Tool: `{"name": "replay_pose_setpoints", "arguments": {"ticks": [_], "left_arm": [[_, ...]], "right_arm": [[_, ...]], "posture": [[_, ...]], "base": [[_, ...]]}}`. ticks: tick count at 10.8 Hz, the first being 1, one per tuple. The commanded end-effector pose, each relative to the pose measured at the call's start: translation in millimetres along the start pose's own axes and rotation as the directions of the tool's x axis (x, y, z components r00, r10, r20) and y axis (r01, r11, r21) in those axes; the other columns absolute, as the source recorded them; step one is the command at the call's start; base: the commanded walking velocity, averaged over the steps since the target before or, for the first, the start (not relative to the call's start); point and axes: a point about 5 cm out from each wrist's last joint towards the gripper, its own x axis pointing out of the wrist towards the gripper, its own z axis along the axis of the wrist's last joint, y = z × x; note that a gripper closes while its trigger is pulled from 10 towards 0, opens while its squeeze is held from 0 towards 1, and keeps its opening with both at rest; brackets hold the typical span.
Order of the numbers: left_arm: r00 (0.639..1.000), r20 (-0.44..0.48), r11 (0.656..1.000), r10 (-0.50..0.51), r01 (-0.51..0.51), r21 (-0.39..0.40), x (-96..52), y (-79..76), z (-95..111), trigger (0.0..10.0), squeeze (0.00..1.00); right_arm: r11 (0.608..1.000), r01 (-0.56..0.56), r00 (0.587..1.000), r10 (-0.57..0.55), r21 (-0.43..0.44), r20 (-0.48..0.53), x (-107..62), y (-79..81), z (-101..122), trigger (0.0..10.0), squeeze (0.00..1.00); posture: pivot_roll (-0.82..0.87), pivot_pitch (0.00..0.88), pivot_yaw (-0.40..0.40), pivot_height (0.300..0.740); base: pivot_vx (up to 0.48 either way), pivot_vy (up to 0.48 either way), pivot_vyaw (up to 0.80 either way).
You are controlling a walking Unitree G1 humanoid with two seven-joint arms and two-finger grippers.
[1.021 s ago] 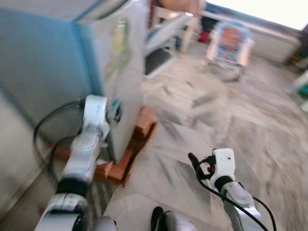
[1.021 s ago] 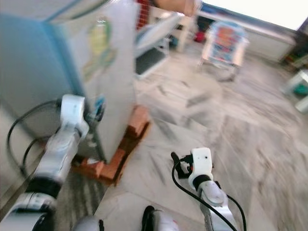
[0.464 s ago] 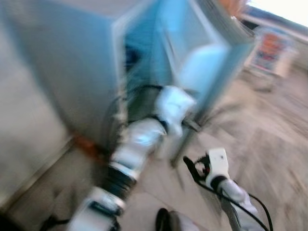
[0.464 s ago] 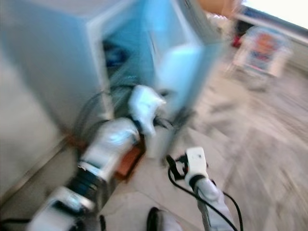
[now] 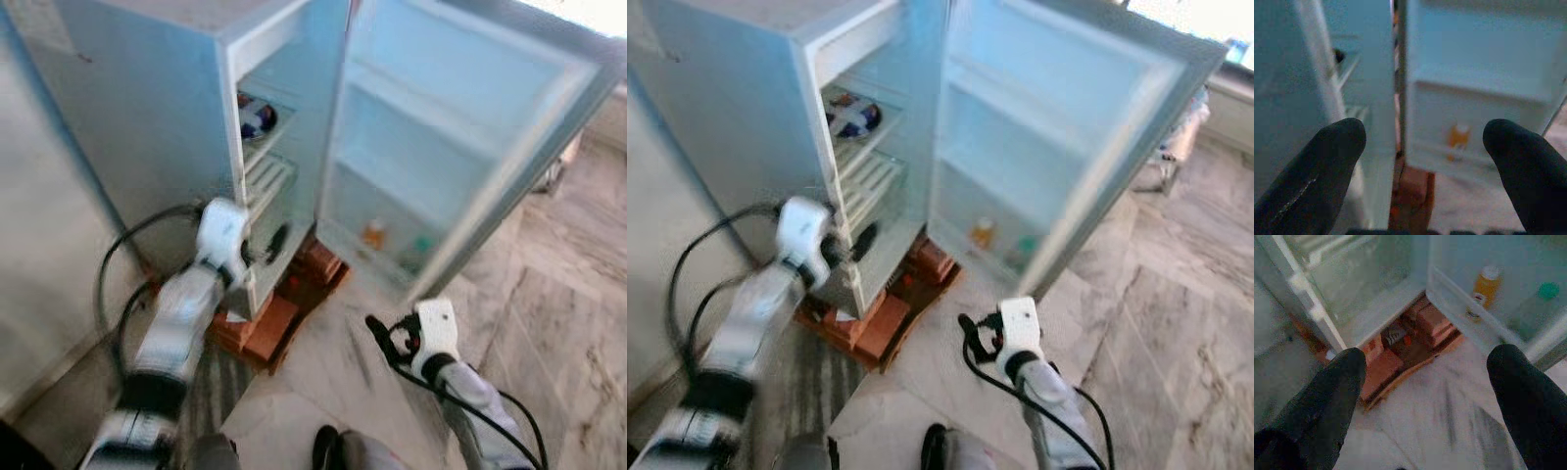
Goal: Restocking fridge
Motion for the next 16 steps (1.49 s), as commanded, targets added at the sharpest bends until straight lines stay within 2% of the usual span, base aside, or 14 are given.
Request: {"name": "replay_pose_setpoints", "arguments": {"ticks": [1,3,6,9,13,16], "left_arm": [[1.0,0.006,1.0,0.023,-0.023,0.003,-4.6,-0.5,-1,10.0,0.0],[0.998,-0.017,0.998,0.057,-0.057,0.017,-22.0,1.2,-11,10.0,0.0],[0.995,-0.024,0.995,0.095,-0.095,0.007,-27.4,1.8,-14,10.0,0.0],[0.989,-0.06,0.99,0.138,-0.135,0.042,-33.1,2.8,-19,10.0,0.0],[0.97,-0.101,0.974,0.222,-0.216,0.064,-43.1,10.6,-28,10.0,0.0],[0.942,-0.106,0.948,0.317,-0.31,0.074,-49.7,16.6,-32,10.0,0.0]], "right_arm": [[1.0,0.026,0.999,-0.026,0.009,0.046,-1.1,-6.3,9,10.0,0.0],[0.999,0.05,0.99,-0.05,-0.003,0.13,3.6,-6.0,24,10.0,0.0],[0.997,0.079,0.972,-0.077,0.002,0.22,7.5,-5.3,42,10.0,0.0],[0.995,0.099,0.963,-0.094,-0.007,0.254,9.3,-6.4,49,10.0,0.0],[0.991,0.13,0.943,-0.119,-0.014,0.31,11.3,-8.3,61,10.0,0.0],[0.99,0.143,0.936,-0.131,-0.013,0.326,9.9,-8.5,63,10.0,0.0]], "posture": [[0.12,0.098,-0.094,0.74],[0.14,0.1,-0.092,0.74],[0.14,0.096,-0.09,0.74],[0.14,0.098,-0.089,0.74],[0.13,0.101,-0.082,0.74],[0.12,0.098,-0.076,0.74]], "base": [[0.0,-0.461,0.0],[0.0,-0.454,0.0],[0.0,-0.447,0.0],[0.221,-0.37,-0.69],[0.447,0.0,-0.8],[0.47,0.0,-0.8]]}}
